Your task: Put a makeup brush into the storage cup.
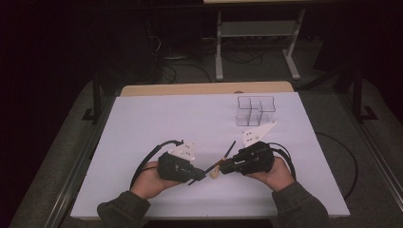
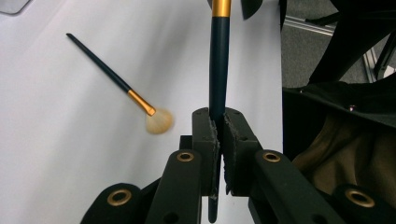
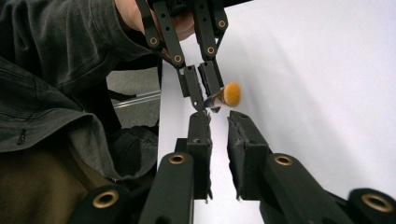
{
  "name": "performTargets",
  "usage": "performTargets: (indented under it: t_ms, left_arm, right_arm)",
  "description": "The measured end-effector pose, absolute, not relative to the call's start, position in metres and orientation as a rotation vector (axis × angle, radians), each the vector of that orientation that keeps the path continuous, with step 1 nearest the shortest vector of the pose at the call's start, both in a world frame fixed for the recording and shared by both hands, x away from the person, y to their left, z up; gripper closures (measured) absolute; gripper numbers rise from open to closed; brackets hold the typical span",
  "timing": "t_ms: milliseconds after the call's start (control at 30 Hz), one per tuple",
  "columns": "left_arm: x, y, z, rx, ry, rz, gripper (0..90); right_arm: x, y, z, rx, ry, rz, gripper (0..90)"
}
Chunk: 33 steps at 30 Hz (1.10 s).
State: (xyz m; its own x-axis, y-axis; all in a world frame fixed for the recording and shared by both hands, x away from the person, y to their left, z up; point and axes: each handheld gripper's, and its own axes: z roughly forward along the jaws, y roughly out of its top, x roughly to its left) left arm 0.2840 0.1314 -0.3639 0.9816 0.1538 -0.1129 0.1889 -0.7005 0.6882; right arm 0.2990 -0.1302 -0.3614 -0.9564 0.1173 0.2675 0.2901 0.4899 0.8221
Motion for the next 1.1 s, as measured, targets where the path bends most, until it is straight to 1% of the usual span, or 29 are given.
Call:
performTargets:
  t_ms: [167,500,1100]
  left_arm:
    - [0.286,0.129,-0.364,2.350,0.242,-0.067,84.2]
    - [0.287,0.121,-0.363,2.325,0.259,-0.082,84.2]
    - [0.290,0.113,-0.366,2.307,0.299,-0.115,83.5]
  right_arm:
    - [0.300,-0.128,-0.361,-0.350,-2.553,-1.484,82.8]
    - [0.302,-0.128,-0.358,-0.363,-2.519,-1.541,81.6]
    - [0.303,-0.115,-0.353,-0.383,-2.515,-1.590,81.5]
